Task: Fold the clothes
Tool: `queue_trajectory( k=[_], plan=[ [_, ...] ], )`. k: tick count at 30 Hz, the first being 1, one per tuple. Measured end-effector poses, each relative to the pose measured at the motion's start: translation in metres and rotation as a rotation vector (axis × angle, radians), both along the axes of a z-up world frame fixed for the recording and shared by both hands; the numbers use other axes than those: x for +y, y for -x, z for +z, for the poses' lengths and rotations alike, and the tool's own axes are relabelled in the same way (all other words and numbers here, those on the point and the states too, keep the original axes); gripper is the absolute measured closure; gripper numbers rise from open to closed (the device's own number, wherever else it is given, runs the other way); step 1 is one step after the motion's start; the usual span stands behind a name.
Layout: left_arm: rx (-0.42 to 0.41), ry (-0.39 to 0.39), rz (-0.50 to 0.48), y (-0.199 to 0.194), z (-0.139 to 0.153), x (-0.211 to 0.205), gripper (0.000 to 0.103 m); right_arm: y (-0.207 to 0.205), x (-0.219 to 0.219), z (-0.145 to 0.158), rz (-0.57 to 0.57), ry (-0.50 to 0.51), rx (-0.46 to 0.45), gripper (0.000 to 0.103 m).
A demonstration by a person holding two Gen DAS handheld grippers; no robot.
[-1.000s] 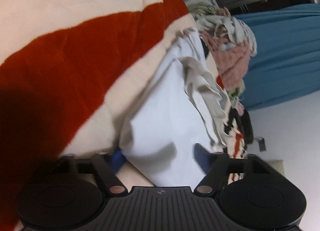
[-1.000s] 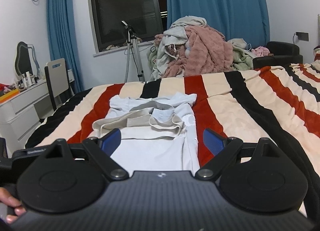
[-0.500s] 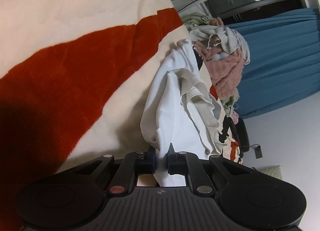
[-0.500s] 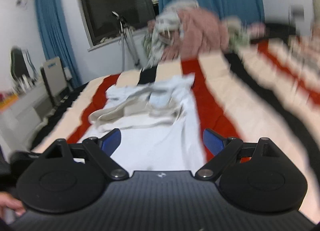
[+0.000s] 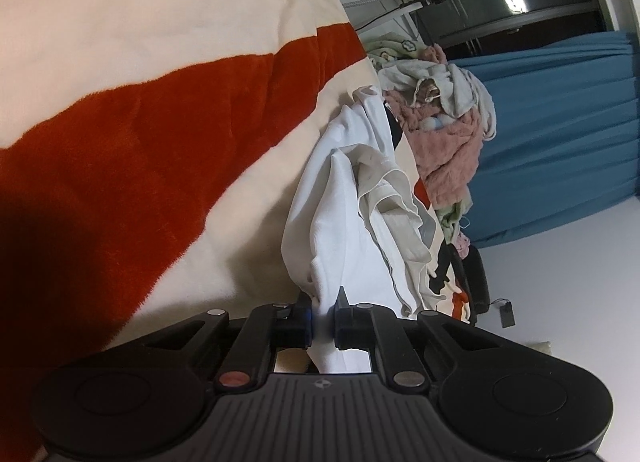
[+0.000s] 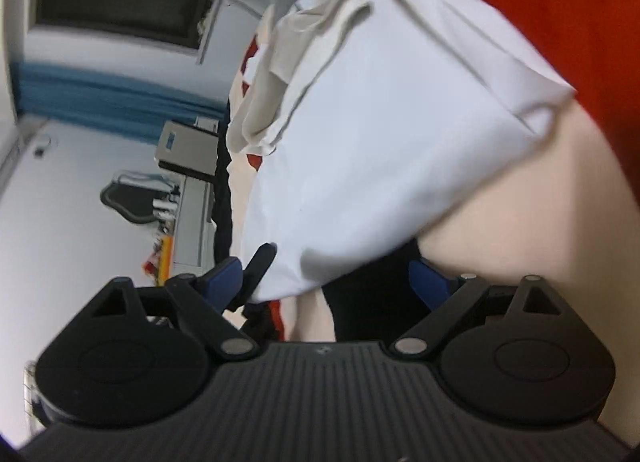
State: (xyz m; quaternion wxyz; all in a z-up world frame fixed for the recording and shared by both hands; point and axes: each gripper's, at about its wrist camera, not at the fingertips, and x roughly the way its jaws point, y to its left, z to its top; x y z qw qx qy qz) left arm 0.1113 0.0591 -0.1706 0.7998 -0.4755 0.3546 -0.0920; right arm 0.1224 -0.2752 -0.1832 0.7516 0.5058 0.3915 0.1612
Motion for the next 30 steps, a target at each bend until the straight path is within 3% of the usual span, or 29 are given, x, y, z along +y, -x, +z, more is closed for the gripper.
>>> queue_trajectory(
  k=[4,7,10,14,21,26,30],
  plan=[
    [-0.001,0.004,0.006,0.001,-0.001,0.000,0.094,-0.006,-0.003,-0.008,-0.072,-0.048,-0.014,0.013],
    [-0.002,0.014,0.011,0.001,-0.001,0.001,0.094,-0.003,-0.020,-0.016,-0.182,-0.101,0.005,0.035],
    [-0.005,0.021,0.013,0.002,-0.001,0.001,0.094,0.005,-0.034,-0.022,-0.306,-0.134,0.013,0.036],
    [-0.007,0.031,0.018,0.003,-0.002,0.003,0.094,0.018,-0.051,-0.017,-0.435,-0.106,-0.015,0.036],
    [0.003,0.041,0.022,0.003,-0.003,0.004,0.094,0.017,-0.052,-0.017,-0.379,-0.094,0.018,0.041],
    [-0.002,0.043,0.024,0.003,-0.004,0.004,0.095,0.023,-0.061,-0.022,-0.385,-0.056,0.046,0.083],
    [-0.080,0.016,0.009,0.004,0.008,0.001,0.096,0.024,-0.058,-0.006,-0.380,0.000,-0.041,0.090]
  ],
)
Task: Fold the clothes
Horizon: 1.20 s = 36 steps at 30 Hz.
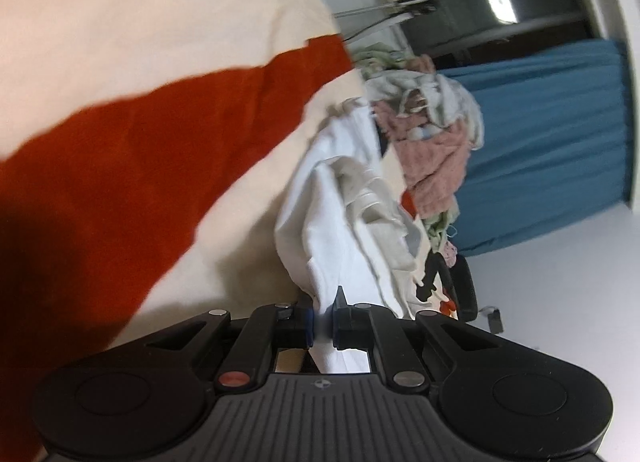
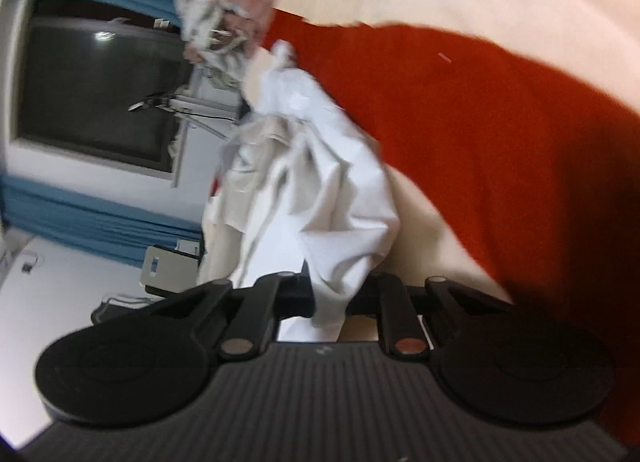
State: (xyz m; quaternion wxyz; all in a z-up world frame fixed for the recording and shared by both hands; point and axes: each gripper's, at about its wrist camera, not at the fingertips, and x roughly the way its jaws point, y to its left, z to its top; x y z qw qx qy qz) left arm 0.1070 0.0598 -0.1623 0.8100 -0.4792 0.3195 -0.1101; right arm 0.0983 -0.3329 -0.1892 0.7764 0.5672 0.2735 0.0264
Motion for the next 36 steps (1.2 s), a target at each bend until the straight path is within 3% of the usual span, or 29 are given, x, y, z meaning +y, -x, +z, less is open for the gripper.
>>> queue_trajectory(
  k=[7,13,18,21,26,29,32,36],
  plan=[
    [-0.173,0.021,-0.006,0.026,0.036,0.002,0.097,0.024,0.000,0.041,0.005,0.090,-0.172,0.092],
    [-0.268,-0.006,-0.007,0.095,0.066,-0.002,0.097,0.082,-0.001,0.076,0.006,0.138,-0.277,0.092],
    [-0.260,0.005,-0.009,0.167,0.075,-0.004,0.097,0.160,0.005,0.085,-0.022,0.192,-0.321,0.092],
    [-0.233,0.003,0.011,0.192,0.075,-0.005,0.097,0.194,0.017,0.089,-0.039,0.281,-0.345,0.092],
    [-0.206,-0.001,0.021,0.150,0.094,-0.008,0.097,0.157,0.015,0.106,-0.065,0.273,-0.308,0.092],
    [-0.182,-0.037,0.031,0.091,0.114,-0.020,0.097,0.107,0.011,0.119,-0.074,0.259,-0.263,0.092],
    [-0.116,-0.125,0.050,0.023,0.129,-0.035,0.097,0.041,0.009,0.128,-0.084,0.308,-0.201,0.091],
    [-0.073,-0.151,0.059,-0.053,0.114,-0.046,0.097,-0.033,0.000,0.118,-0.081,0.315,-0.136,0.092]
  ],
)
